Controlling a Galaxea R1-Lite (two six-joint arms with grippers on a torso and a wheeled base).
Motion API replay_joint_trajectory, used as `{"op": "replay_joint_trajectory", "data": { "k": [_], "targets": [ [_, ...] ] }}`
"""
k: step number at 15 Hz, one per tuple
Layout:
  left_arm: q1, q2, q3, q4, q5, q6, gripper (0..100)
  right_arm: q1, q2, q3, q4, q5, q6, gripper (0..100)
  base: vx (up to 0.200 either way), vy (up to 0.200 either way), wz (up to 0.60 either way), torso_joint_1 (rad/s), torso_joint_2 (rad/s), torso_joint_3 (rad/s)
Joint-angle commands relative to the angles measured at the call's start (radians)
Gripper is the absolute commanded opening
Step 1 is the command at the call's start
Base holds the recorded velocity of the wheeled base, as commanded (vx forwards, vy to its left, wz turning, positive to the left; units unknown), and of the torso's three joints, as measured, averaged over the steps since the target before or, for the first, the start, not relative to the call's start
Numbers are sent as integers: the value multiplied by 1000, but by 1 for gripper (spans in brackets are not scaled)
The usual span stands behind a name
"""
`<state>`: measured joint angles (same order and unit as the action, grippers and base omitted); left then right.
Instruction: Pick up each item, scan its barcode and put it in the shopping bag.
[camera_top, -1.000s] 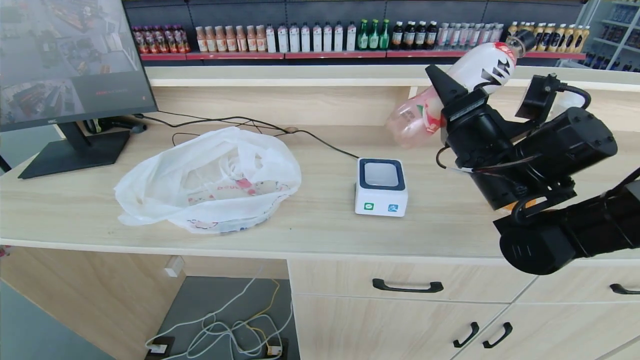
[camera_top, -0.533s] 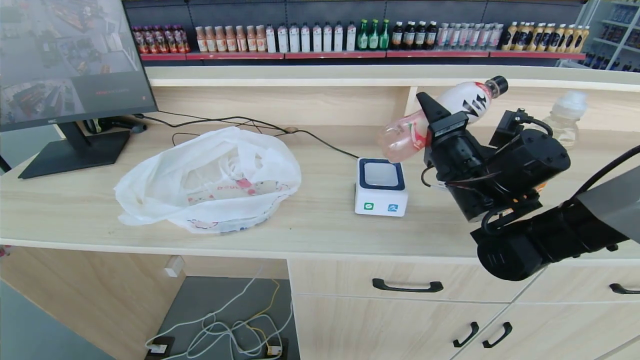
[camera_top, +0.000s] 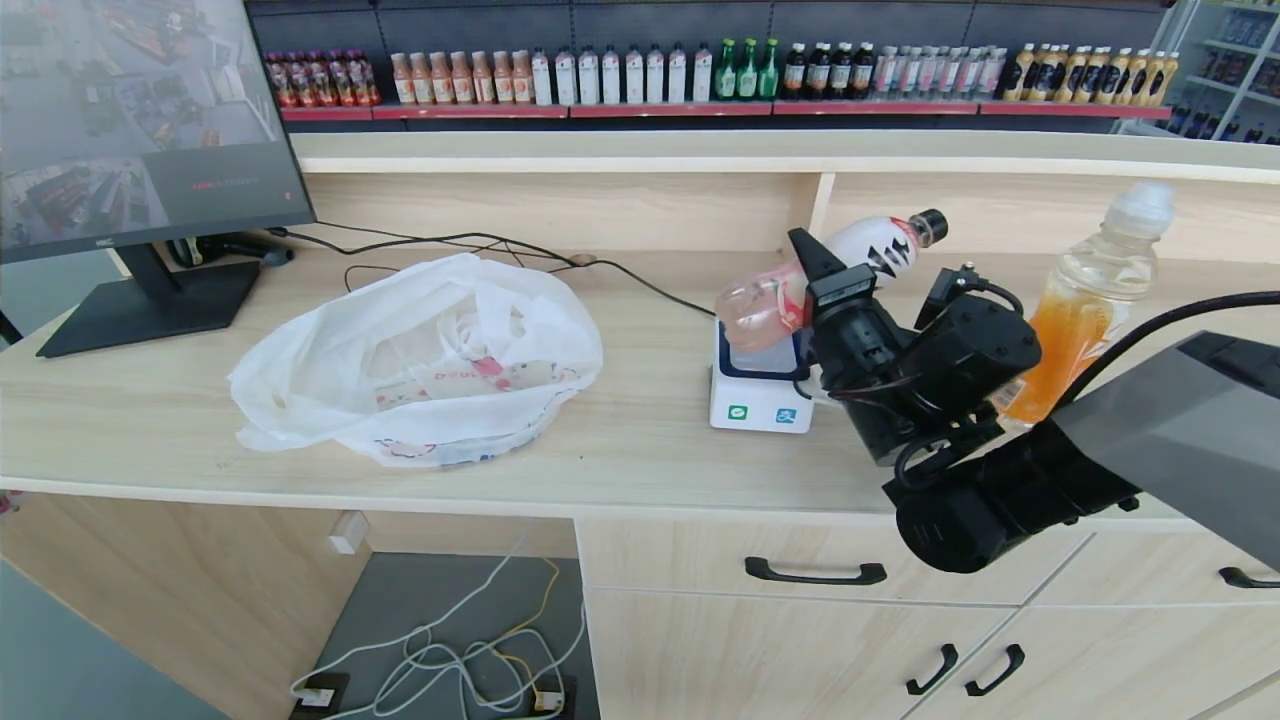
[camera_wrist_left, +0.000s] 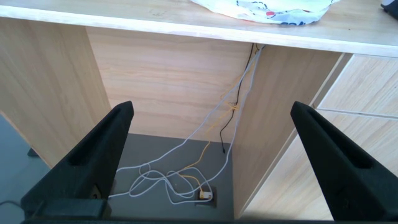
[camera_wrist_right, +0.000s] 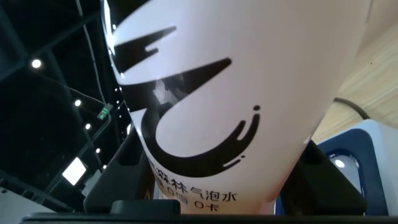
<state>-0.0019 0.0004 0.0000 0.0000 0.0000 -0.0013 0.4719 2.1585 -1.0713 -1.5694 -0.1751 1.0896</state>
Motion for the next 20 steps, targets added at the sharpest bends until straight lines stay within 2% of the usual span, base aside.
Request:
{"op": "replay_joint_trajectory", "data": {
  "k": [1, 20],
  "targets": [
    [0, 0, 0, 0, 0, 0, 100, 13, 24, -4, -1, 0, 1, 0, 0, 0, 0, 0, 0, 0],
    [0, 0, 0, 0, 0, 0, 100, 56, 0, 37, -1, -1, 55, 0, 0, 0, 0, 0, 0, 0]
  ]
}}
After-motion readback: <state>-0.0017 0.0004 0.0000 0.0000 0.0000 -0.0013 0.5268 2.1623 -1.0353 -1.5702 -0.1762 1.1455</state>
